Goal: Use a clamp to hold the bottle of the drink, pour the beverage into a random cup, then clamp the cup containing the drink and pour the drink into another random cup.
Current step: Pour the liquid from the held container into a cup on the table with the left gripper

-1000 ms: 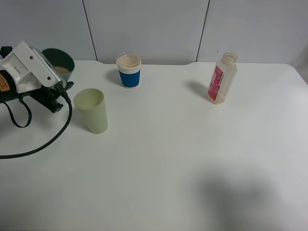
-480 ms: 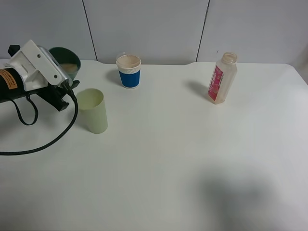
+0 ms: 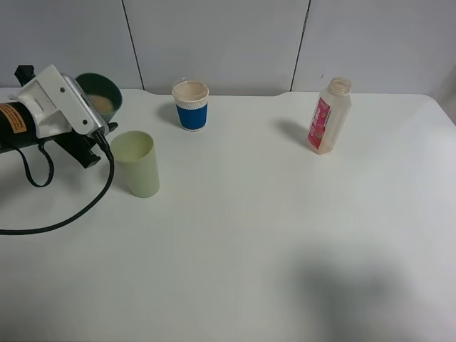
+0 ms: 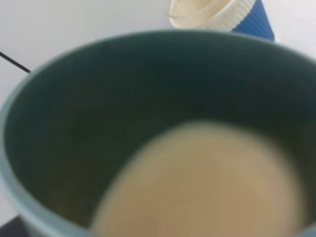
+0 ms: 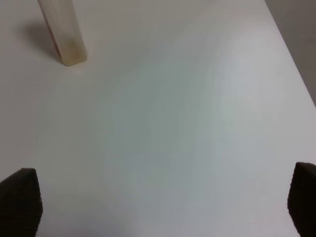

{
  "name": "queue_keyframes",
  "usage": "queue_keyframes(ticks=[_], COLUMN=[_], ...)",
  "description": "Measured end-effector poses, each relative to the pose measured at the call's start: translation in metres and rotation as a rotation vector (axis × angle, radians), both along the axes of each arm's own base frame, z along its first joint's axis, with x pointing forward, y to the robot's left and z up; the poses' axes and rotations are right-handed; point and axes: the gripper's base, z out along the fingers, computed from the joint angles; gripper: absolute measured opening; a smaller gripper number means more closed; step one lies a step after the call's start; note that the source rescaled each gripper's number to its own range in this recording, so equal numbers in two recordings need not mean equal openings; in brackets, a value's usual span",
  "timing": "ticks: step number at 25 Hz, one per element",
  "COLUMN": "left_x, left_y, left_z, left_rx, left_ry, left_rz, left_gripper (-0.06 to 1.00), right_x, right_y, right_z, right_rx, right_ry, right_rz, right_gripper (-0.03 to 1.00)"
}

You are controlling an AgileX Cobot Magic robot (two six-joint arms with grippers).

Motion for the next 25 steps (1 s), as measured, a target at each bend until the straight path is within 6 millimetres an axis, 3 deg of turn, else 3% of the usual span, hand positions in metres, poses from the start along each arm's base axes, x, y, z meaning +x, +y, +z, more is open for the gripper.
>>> queue_keyframes(ticks=[25], left_x=[0.0008], left_y=[-0.0024], left_z=[0.0052], left_rx=[0.151], left_ry=[-0.139], left_rz=[-0.086], left_gripper=[0.01], right_x=[0.0], right_y=[0.0], right_z=[0.0], right_rx=[0.0], right_ry=[0.0], right_rz=[0.0], right_gripper=[1.0])
